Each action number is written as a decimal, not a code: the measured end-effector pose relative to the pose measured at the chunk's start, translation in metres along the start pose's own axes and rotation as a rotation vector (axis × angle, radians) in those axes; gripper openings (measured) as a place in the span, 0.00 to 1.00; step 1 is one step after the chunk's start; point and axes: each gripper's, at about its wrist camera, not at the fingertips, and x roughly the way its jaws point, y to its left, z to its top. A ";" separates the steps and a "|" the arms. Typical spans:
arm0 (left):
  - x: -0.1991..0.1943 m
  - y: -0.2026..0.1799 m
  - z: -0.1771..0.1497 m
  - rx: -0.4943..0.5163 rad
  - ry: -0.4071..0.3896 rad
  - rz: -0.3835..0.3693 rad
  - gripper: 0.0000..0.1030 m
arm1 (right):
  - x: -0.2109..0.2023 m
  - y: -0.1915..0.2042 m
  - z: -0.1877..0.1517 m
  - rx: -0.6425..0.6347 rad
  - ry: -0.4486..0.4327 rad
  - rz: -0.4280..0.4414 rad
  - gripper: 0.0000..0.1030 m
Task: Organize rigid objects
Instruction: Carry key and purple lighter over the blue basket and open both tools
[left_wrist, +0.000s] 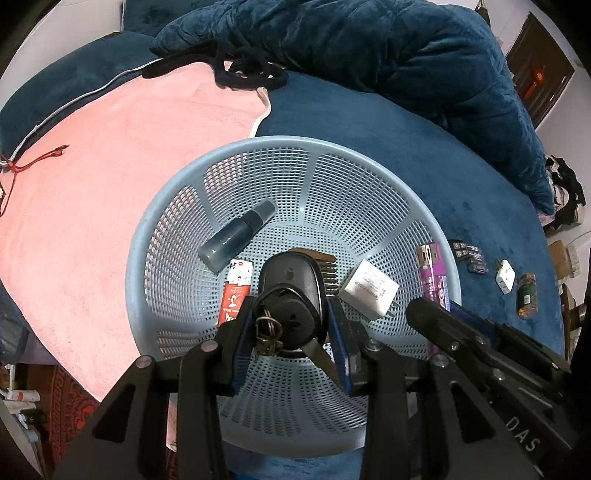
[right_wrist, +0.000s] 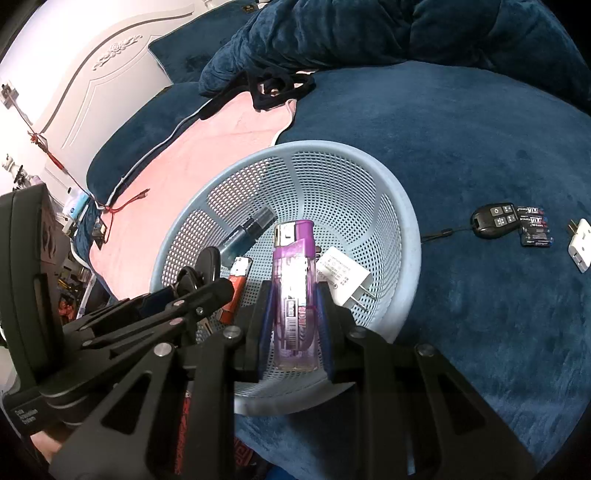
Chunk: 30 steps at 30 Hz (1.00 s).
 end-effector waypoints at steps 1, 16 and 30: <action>0.000 0.000 0.000 0.000 0.000 0.000 0.37 | 0.000 0.000 0.000 0.001 0.000 0.001 0.22; -0.001 0.004 0.001 -0.012 -0.005 0.016 0.37 | 0.000 0.001 -0.001 0.001 0.007 0.007 0.22; -0.009 0.015 0.007 -0.070 -0.047 0.111 0.96 | -0.008 -0.008 0.003 0.069 -0.048 -0.002 0.61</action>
